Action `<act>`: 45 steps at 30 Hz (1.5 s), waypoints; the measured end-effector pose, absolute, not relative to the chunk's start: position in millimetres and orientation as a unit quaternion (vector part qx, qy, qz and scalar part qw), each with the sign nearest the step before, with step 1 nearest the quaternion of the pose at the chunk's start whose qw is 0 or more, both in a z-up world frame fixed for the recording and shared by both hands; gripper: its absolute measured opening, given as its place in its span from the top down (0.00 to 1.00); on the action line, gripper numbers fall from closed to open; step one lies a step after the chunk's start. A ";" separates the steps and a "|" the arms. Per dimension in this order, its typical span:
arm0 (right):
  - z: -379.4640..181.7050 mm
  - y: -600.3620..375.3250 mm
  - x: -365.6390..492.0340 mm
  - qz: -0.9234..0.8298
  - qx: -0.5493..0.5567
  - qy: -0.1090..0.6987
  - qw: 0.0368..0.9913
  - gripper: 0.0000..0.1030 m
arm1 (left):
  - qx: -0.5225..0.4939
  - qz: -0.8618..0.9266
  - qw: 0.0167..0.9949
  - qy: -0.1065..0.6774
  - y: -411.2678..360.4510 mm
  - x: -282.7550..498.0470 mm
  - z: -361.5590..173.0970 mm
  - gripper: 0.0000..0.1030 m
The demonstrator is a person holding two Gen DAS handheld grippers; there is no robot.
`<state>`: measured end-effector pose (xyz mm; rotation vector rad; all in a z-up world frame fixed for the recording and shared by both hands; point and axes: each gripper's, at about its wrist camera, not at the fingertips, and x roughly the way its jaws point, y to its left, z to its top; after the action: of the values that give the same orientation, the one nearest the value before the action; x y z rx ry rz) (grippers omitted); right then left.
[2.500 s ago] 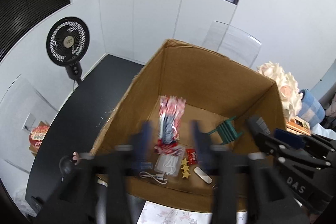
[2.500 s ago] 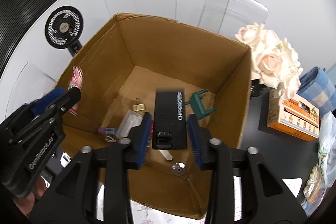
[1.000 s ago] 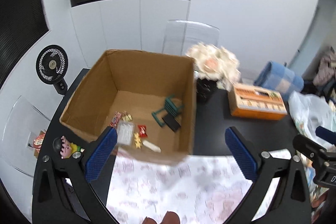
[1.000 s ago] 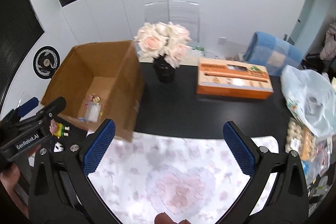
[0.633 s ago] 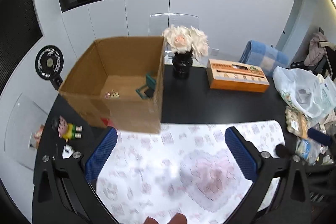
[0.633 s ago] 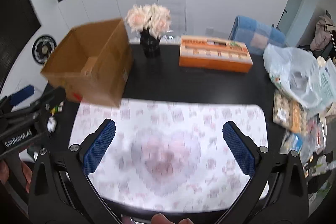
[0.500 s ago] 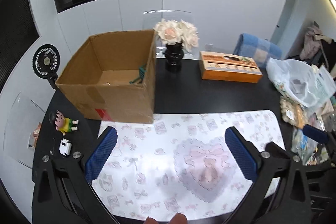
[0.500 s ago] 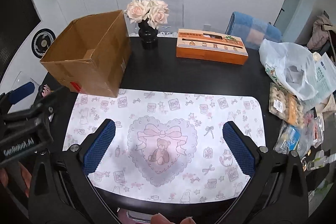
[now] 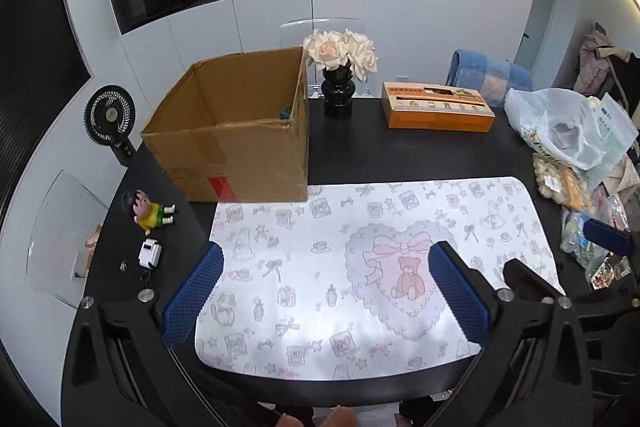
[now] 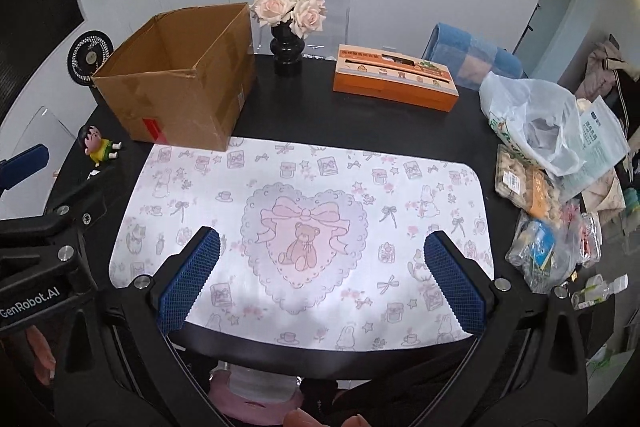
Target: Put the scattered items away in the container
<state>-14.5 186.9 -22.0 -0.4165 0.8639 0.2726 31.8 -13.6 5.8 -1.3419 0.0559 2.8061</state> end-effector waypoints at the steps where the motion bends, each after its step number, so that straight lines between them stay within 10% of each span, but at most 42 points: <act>1: -24.8 187.3 -16.7 0.134 -0.199 0.417 0.876 0.00 | -0.431 0.902 0.012 0.019 -14.0 35.2 3.9 0.01; 45: -42.2 190.4 0.4 0.136 -0.186 0.399 0.887 0.00 | -0.424 0.905 0.036 -0.016 -7.1 12.6 -21.7 0.01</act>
<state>0.4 190.4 -42.2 -0.3860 0.8302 0.2827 12.6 -7.1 -21.7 -1.3027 -0.0500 2.7801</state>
